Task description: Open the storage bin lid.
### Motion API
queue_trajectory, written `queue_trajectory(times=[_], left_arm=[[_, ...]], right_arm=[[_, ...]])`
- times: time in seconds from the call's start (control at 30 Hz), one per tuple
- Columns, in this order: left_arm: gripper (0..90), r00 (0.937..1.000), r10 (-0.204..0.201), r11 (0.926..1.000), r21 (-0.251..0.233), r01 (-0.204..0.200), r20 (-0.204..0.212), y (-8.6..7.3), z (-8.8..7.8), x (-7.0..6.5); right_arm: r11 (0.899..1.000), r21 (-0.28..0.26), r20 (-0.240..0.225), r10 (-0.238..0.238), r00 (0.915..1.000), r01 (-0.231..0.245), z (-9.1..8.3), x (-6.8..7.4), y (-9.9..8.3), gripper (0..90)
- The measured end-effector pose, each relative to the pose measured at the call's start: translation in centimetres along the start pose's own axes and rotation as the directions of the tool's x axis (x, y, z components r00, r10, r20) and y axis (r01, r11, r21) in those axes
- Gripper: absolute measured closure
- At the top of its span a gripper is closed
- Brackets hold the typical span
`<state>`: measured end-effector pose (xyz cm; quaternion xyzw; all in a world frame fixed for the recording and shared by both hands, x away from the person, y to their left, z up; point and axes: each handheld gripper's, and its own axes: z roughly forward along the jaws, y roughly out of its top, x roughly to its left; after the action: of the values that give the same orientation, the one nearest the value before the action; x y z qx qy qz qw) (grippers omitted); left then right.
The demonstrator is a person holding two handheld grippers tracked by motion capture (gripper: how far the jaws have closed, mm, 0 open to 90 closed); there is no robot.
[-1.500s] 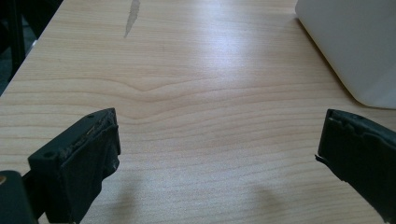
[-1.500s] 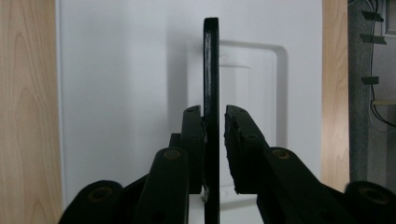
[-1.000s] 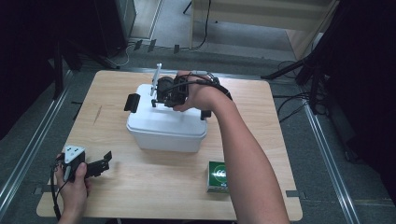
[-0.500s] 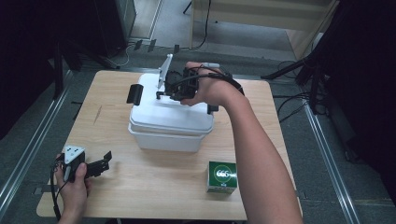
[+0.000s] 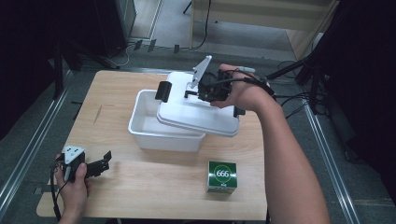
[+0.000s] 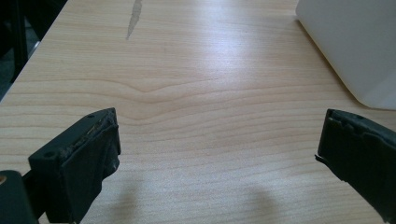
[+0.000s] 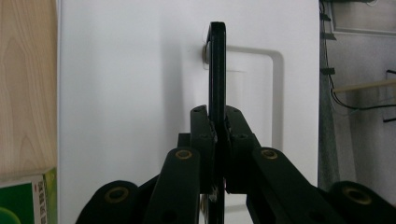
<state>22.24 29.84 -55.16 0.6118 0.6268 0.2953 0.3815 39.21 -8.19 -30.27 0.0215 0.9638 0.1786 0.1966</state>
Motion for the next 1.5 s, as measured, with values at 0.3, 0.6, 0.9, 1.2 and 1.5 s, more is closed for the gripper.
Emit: queue_trajectory(times=[0.3, 0.6, 0.9, 1.2, 1.5], left_arm=[[0.0, 1.0, -0.006, 0.9999, -0.008, 0.006, -0.005, 0.0, 0.0, 0.0], [0.0, 0.9999, -0.01, 0.9999, -0.007, 0.01, -0.006, 0.0, 0.0, 0.1], [0.0, 0.9998, -0.018, 0.9998, -0.012, 0.018, -0.009, 0.0, -0.1, 0.1], [0.0, 0.9998, -0.019, 0.9997, -0.013, 0.019, -0.01, 0.0, -0.1, 0.2], [0.0, 0.9997, -0.016, 0.9998, -0.011, 0.016, -0.016, 0.0, -0.1, 0.1]], right_arm=[[0.998, 0.03, 0.029, 0.057, 0.9979, -0.058, -1.3, -0.1, -5.0, 85.3], [0.994, 0.046, 0.052, 0.097, 0.9939, -0.1, -2.5, -0.1, -8.2, 85.3], [0.987, 0.055, 0.067, 0.15, 0.9864, -0.154, -3.3, 0.3, -11.6, 85.3], [0.978, 0.064, 0.074, 0.194, 0.9782, -0.199, -3.5, 0.6, -14.8, 85.3], [0.971, 0.069, 0.077, 0.224, 0.9716, -0.229, -3.3, 1.4, -17.4, 85.3]])
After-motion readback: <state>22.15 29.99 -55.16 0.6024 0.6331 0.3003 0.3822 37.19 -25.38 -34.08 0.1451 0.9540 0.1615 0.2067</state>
